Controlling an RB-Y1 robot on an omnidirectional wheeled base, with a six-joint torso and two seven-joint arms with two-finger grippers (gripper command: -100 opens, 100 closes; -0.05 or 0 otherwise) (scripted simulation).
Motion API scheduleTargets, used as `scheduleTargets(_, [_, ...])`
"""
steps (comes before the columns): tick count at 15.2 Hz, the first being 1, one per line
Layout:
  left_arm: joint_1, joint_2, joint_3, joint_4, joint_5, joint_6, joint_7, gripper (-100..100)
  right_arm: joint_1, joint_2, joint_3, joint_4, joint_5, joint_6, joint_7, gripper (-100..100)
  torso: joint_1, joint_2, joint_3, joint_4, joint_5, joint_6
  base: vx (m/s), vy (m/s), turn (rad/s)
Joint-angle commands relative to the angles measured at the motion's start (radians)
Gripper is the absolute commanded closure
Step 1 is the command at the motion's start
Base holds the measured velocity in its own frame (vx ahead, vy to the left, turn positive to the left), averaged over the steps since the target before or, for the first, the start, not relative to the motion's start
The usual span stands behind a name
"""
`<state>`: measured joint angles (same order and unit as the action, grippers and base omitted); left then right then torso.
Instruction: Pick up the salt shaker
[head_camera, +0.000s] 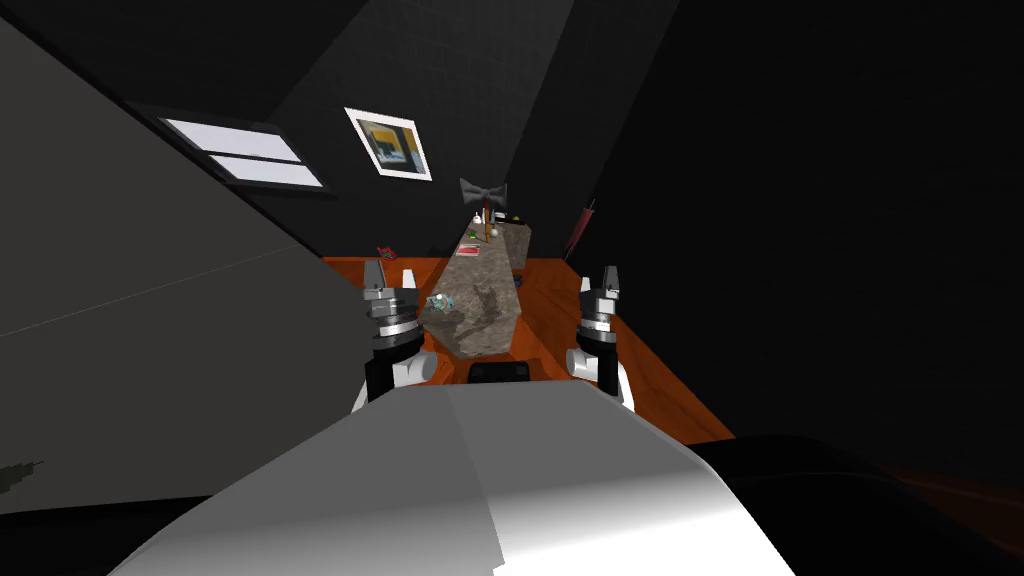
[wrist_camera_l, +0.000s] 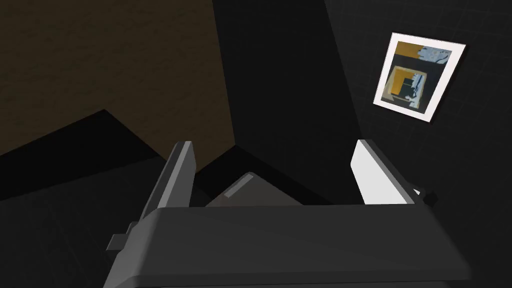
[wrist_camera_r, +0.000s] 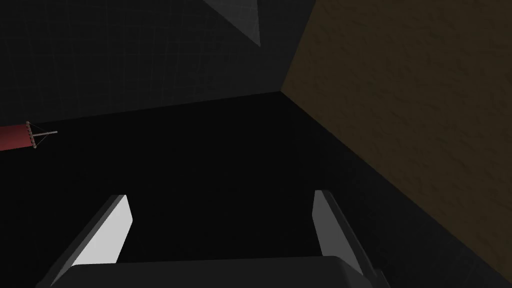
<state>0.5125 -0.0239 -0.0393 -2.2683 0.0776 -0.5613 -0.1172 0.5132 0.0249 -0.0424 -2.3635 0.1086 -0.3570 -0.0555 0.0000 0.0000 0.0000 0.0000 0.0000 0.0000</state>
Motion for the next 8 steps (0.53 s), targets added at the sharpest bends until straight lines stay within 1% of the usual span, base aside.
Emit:
scheduleTargets(1, [-0.002,0.043,0.001,0.001,0.004,0.013,0.006,-100,0.000,0.000,0.000,0.000,0.000,0.000,0.000,0,0.000,0.000,0.000,0.000,0.000,0.000,0.000,0.000,0.000])
scheduleTargets(2, [-0.002,0.043,0.001,0.001,0.004,0.013,0.006,-100,0.000,0.000,0.000,0.000,0.000,0.000,0.000,0,0.000,0.000,0.000,0.000,0.000,0.000,0.000,0.000,0.000])
scheduleTargets(4, [-0.007,0.098,0.004,0.005,0.015,0.044,0.021,-100,0.000,0.000,0.000,0.000,0.000,0.000,0.000,0,0.000,0.000,0.000,0.000,0.000,0.000,0.003,-0.002,-0.004])
scheduleTargets(5, [-0.007,0.106,0.004,0.005,0.015,0.044,0.021,-100,0.000,0.000,0.000,0.000,0.000,0.000,0.000,0,0.000,0.000,0.000,0.000,0.000,0.000,0.006,-0.003,-0.005])
scheduleTargets(6, [-0.011,0.138,0.006,0.007,0.022,0.065,0.032,-100,0.000,0.000,0.000,0.000,0.000,0.000,0.000,0,0.000,0.000,0.000,0.000,0.000,0.000,0.007,-0.004,-0.006])
scheduleTargets(7, [-0.011,0.138,0.006,0.007,0.022,0.065,0.032,-100,0.000,0.000,0.000,0.000,0.000,0.000,0.000,0,0.000,-0.001,0.000,0.000,0.000,0.000,0.008,-0.004,-0.007])
scheduleTargets(8, [-0.015,0.170,0.008,0.009,0.030,0.091,0.044,-100,0.000,0.000,0.000,0.000,0.000,0.000,0.000,0,0.000,-0.001,0.000,0.000,0.000,0.000,0.008,-0.004,-0.007])
